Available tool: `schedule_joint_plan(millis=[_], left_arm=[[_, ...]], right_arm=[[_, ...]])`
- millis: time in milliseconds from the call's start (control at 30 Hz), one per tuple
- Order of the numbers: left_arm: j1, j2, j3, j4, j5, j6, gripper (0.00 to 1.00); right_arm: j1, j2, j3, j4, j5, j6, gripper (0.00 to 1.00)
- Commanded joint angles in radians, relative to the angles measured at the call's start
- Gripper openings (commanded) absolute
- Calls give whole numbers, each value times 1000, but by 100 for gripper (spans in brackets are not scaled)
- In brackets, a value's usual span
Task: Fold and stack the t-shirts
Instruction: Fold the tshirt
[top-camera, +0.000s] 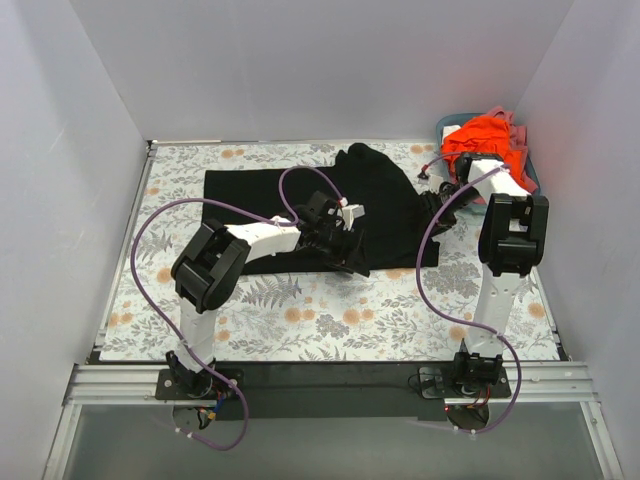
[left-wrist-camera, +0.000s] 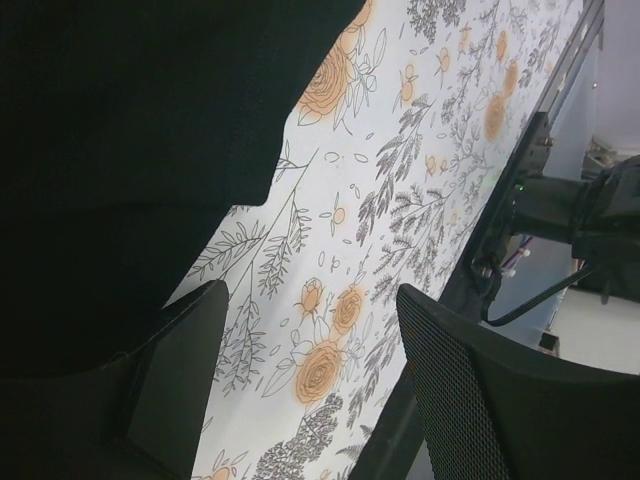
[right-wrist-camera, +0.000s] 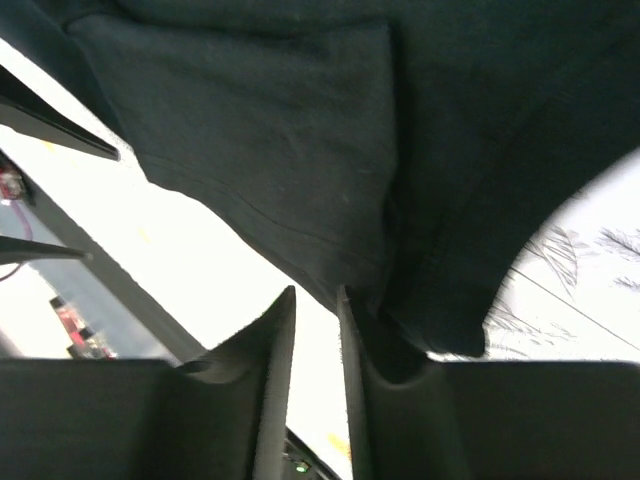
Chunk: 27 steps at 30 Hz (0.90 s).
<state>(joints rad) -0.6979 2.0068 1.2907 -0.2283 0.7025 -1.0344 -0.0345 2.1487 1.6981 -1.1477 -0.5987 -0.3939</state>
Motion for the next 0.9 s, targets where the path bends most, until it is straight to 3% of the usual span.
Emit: schedule_joint_plan(millis=[0,867], left_arm=[[-3,-51,-5,49,23,-58,68],[-3,-25,10,53,14,-42,69]], right_arm=[[-28,-73,3,3,40,-23,32],[-35,36,34,9,37,-22,28]])
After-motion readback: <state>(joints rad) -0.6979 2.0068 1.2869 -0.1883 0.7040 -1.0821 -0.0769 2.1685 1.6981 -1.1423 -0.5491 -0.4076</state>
